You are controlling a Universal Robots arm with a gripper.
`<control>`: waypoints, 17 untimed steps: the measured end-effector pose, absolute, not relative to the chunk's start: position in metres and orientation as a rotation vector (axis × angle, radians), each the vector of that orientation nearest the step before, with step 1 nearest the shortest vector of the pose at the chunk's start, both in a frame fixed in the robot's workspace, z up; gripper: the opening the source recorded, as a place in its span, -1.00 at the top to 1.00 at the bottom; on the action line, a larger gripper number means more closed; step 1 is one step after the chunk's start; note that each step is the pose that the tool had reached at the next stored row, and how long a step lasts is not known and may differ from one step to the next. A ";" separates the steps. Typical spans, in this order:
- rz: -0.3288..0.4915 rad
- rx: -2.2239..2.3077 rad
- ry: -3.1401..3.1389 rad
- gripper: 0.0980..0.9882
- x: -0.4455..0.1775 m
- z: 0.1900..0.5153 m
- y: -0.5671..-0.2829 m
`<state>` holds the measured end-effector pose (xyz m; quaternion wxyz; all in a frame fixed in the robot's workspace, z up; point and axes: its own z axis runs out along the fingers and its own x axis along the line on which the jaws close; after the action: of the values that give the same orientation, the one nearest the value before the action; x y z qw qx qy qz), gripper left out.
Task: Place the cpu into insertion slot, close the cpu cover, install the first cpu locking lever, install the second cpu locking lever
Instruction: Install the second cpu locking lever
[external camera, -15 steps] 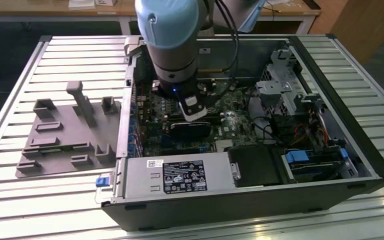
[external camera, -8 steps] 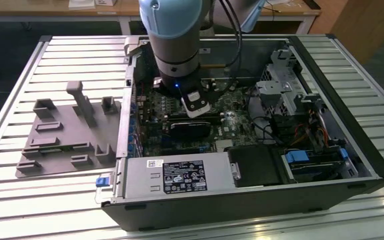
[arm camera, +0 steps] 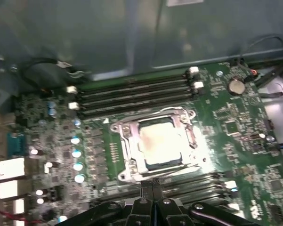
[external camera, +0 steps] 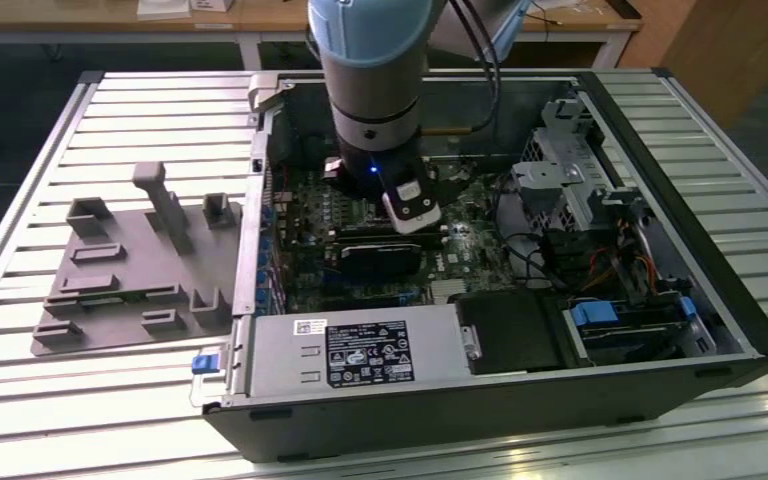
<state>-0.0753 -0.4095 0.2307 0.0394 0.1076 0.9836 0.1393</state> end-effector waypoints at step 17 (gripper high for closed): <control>0.261 0.328 3.024 0.99 -0.054 0.230 -0.383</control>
<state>-0.0536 -0.3833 0.2305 0.0443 0.1072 0.9896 0.0856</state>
